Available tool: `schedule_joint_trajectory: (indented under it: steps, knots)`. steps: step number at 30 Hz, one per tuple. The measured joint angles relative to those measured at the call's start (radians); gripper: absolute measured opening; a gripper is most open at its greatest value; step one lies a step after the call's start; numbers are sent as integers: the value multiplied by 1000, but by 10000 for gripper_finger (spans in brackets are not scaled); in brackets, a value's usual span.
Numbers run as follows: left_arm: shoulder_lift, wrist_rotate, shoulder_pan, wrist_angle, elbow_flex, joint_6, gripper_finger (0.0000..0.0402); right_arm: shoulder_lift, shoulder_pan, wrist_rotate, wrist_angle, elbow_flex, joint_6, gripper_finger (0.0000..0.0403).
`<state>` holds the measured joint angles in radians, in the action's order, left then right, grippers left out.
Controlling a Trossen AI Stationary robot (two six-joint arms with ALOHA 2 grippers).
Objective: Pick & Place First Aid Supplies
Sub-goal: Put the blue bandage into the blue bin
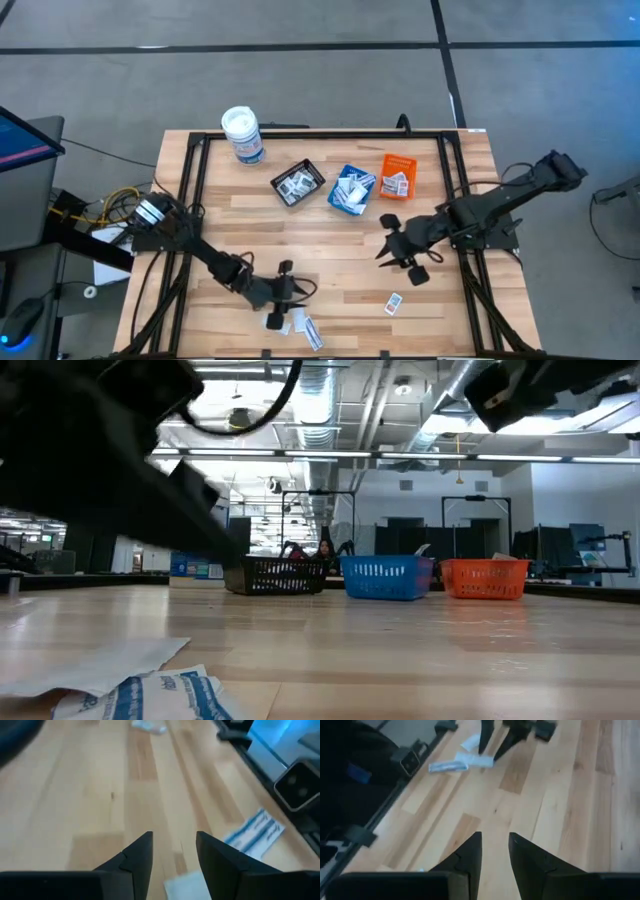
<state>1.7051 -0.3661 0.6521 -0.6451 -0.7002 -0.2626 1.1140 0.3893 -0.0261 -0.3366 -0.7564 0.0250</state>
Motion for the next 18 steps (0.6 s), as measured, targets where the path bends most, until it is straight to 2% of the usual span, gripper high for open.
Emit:
schedule_joint_trajectory:
  steps: [6, 12, 15, 18]
  knots:
    - [82, -27, 55, -8, 0, -108, 152, -36, -10, 1, 87, 24, 2, 91]
    - [136, -55, 85, -34, -3, -111, 145, -11, -10, 1, 109, 25, 62, 91]
    - [155, -71, 82, -34, -3, -79, 132, 6, -10, 0, 112, 25, 109, 91]
    - [156, -61, 73, -34, 5, -41, 102, 15, -10, 0, 114, 25, 144, 91]
